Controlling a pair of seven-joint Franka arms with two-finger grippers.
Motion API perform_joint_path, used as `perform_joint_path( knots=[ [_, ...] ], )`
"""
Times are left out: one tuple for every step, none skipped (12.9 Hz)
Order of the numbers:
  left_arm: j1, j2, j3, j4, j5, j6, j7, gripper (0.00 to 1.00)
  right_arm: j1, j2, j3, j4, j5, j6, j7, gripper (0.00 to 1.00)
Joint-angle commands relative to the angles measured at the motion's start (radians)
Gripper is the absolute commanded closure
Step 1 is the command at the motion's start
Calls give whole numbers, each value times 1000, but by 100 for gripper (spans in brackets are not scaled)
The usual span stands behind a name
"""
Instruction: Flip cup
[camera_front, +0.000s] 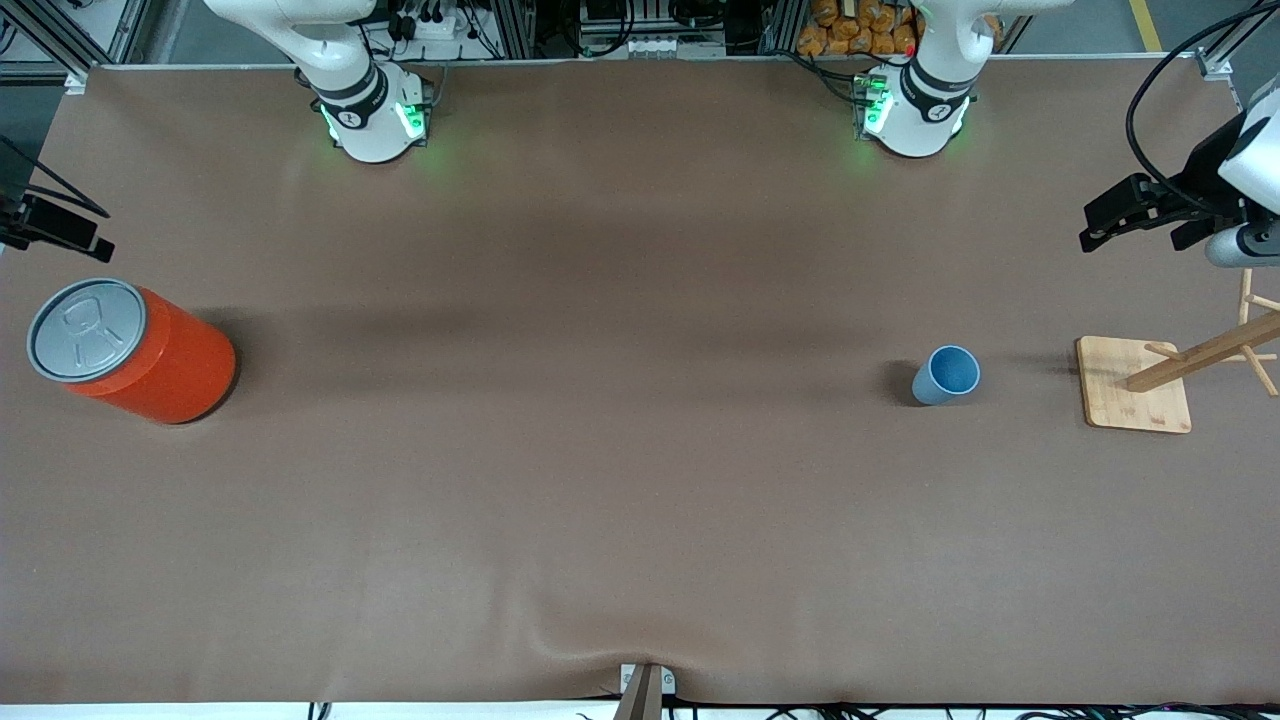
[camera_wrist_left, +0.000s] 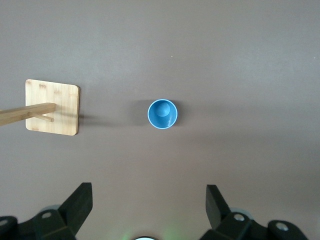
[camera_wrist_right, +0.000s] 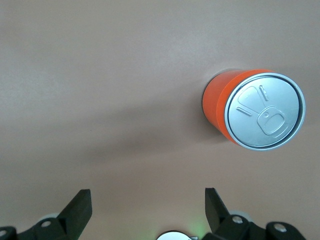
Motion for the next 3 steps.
perform_joint_path(
  knots=[
    [0, 0, 1, 12, 15, -7, 22, 0, -13, 7, 8, 18, 7, -13, 4, 0],
    [0, -1, 1, 13, 17, -7, 22, 0, -13, 7, 8, 18, 7, -13, 4, 0],
    [0, -1, 1, 12, 20, -7, 24, 0, -13, 7, 8, 18, 7, -13, 4, 0]
  ],
)
